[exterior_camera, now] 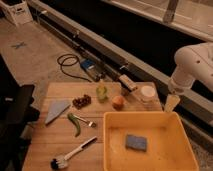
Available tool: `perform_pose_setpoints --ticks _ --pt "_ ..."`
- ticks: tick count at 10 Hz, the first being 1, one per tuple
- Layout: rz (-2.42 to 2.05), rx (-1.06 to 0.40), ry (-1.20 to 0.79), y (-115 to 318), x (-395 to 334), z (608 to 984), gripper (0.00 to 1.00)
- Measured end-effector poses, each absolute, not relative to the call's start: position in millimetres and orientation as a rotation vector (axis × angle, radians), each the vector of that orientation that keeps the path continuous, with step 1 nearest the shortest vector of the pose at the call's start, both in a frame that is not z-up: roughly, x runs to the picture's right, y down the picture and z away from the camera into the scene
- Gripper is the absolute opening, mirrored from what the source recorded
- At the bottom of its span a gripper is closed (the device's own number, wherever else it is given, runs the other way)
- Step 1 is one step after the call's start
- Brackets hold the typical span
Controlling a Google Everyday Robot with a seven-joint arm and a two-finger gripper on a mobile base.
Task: Place grapes in tray
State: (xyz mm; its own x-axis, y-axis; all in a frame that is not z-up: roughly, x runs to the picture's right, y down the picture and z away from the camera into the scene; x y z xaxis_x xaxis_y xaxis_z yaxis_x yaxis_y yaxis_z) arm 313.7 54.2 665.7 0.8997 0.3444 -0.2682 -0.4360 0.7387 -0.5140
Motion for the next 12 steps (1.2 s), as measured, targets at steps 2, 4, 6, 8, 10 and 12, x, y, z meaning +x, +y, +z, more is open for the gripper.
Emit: perform_pose_setpoints --ticks 2,4,6,8,10,12 --pt "0.43 -0.603 0.159 54.2 313.7 665.7 0.8" --pt "0.429 -0.604 0.16 54.7 313.4 665.7 0.8" --pt "0.355 -0.574 0.178 49.9 308.8 661.5 0.8" --pt "0.218 -0.541 0.181 36.6 282.5 655.1 0.8" --pt "0.087 -0.518 0.171 26.0 238.9 650.2 0.8" --pt "-0.087 -0.507 0.122 21.7 177.1 647.0 0.8"
